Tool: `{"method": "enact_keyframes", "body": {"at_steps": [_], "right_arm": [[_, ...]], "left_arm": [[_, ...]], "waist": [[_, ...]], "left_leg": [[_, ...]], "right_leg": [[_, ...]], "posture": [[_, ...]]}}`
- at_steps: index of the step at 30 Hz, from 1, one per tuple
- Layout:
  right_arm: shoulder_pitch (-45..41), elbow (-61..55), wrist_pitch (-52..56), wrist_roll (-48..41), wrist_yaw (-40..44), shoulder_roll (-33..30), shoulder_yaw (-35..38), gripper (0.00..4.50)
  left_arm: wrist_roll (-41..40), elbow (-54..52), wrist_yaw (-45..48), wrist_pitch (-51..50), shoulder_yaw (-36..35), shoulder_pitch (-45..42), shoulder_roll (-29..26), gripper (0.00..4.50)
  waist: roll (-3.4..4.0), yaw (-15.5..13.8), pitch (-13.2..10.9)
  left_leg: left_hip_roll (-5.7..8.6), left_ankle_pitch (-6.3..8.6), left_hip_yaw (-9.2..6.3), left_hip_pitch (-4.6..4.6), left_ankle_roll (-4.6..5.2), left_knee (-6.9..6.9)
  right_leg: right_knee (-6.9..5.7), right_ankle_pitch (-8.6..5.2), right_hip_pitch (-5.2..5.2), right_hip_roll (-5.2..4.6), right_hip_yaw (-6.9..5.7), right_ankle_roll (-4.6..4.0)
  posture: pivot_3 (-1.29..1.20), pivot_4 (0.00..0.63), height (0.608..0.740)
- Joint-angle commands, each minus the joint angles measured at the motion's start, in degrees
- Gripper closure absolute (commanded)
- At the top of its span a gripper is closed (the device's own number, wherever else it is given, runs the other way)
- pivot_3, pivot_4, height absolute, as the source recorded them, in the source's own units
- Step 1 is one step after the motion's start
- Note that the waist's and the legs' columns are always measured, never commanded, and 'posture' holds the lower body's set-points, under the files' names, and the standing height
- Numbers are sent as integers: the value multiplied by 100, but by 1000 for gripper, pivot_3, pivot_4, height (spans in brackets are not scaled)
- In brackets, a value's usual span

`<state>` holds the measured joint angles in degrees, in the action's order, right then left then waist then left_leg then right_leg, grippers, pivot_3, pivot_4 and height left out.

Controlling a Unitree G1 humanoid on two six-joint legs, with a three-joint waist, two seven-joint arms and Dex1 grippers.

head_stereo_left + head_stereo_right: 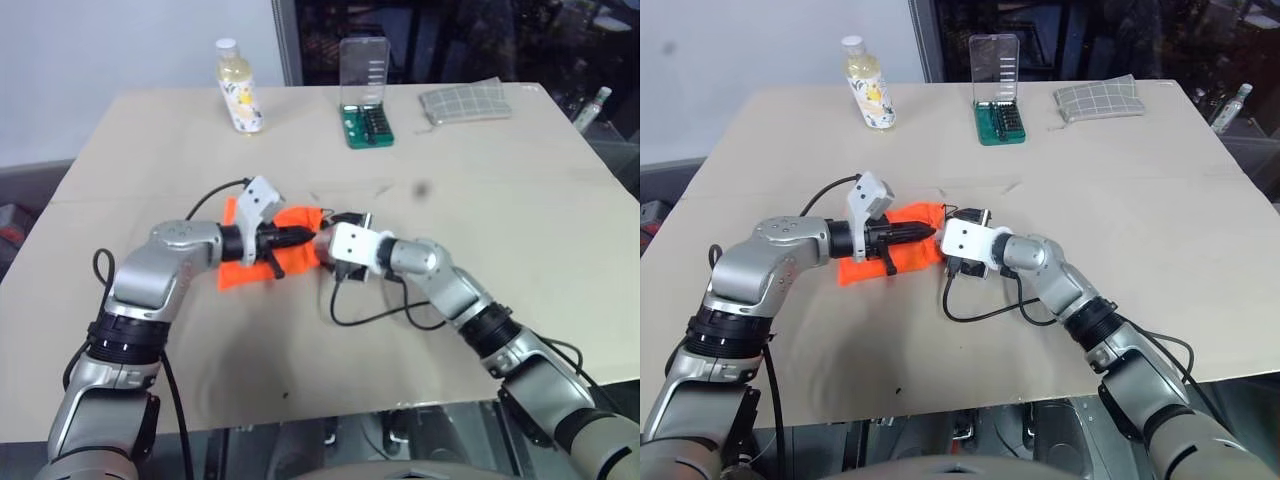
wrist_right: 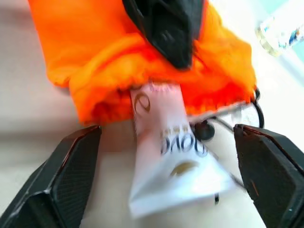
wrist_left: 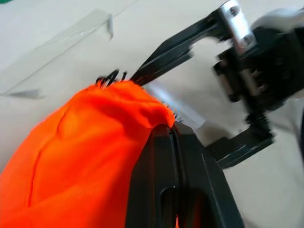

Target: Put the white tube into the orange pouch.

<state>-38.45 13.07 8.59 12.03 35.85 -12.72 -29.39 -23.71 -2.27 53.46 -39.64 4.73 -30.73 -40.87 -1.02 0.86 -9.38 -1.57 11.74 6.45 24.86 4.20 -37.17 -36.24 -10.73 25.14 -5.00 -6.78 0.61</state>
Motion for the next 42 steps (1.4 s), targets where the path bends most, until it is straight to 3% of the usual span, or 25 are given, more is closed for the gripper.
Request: {"method": "enact_keyframes", "body": {"at_steps": [1,6,10,14,20,25,35,42], "right_arm": [[183,-637,813,-333,185,-8,434,19],[203,-695,1436,-251,-52,30,653,19],[382,-1554,2664,-800,32,130,1210,19],[439,-2082,3198,-903,-23,-64,1366,19],[291,-1731,2655,-266,-223,-557,805,19],[-134,-760,1948,165,-568,-196,365,19],[-745,-322,1513,309,-638,781,103,19],[-439,-903,1777,214,-500,414,531,19]], "left_arm": [[99,82,93,242,-82,-173,-33,4500],[194,93,134,357,-67,-184,3,4500],[242,55,106,384,-105,-190,24,4500],[253,9,76,375,-133,-170,20,4500],[246,-72,20,352,-130,-150,36,4500],[240,-163,-39,318,-125,-119,45,4500],[15,-486,136,279,-158,-39,80,4500],[-572,-539,294,-29,-512,-123,221,4500]], "waist": [[0,-12,0],[0,-5,0],[0,-16,0],[0,-11,0],[-1,-10,0],[-1,26,0],[-1,9,-1],[-1,-12,-1]], "left_leg": [[0,0,-1,0,0,0],[0,1,2,-2,-1,-2],[-2,1,-2,2,-1,-1],[0,1,0,3,1,-1],[0,2,0,2,0,-1],[-4,0,7,2,3,0],[-4,-13,10,2,23,0],[-1,0,8,4,1,-1]], "right_leg": [[0,0,-1,0,0,0],[-1,0,0,-3,0,0],[-3,0,1,-4,0,-1],[-1,0,2,-4,2,0],[-1,-1,3,-6,0,-1],[-4,0,9,1,5,0],[-6,0,9,2,7,0],[-6,0,9,0,6,0]], "posture": [[0,150,740],[0,150,740],[0,150,740],[0,150,740],[0,150,740],[0,150,740],[0,150,740],[0,150,740]]}}
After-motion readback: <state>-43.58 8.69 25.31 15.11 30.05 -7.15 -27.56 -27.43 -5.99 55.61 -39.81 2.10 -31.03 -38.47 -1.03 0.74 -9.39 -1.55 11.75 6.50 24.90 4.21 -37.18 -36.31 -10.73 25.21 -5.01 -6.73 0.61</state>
